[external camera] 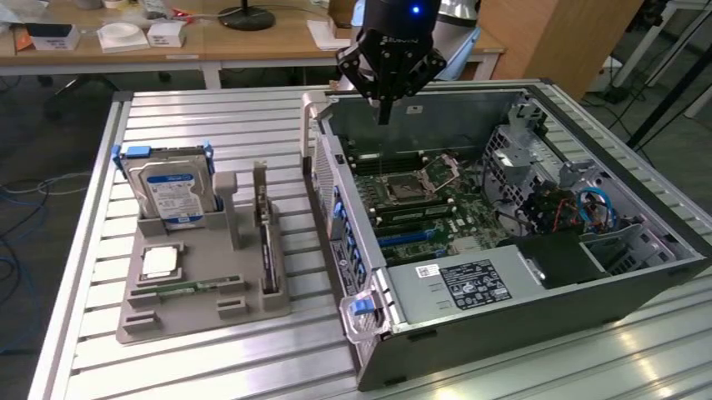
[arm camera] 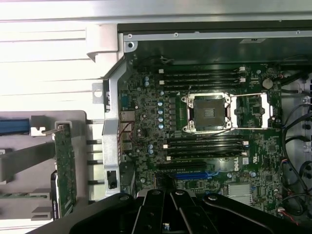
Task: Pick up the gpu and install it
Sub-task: 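Reach for the gpu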
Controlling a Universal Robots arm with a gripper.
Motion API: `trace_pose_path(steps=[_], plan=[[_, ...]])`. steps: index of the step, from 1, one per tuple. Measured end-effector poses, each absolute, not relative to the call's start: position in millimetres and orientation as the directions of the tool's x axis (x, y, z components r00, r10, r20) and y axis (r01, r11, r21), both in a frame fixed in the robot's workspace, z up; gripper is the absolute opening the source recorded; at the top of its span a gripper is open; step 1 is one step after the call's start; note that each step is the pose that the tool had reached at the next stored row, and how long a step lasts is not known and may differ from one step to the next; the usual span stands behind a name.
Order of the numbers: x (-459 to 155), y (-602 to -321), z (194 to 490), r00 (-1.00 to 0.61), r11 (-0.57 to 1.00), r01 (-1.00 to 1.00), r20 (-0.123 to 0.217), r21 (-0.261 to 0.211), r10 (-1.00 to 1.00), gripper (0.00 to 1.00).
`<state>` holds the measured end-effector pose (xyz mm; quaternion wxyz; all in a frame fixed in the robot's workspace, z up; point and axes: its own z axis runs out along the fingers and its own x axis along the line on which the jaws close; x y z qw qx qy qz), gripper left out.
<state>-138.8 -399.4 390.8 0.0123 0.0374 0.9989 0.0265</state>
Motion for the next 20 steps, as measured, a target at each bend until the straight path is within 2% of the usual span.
trace_pose_path(steps=[20], plan=[[-140.1, -399.4, 390.7, -0.997, 0.996, 0.074, -0.023, 0.054, 0.076, 0.11]])
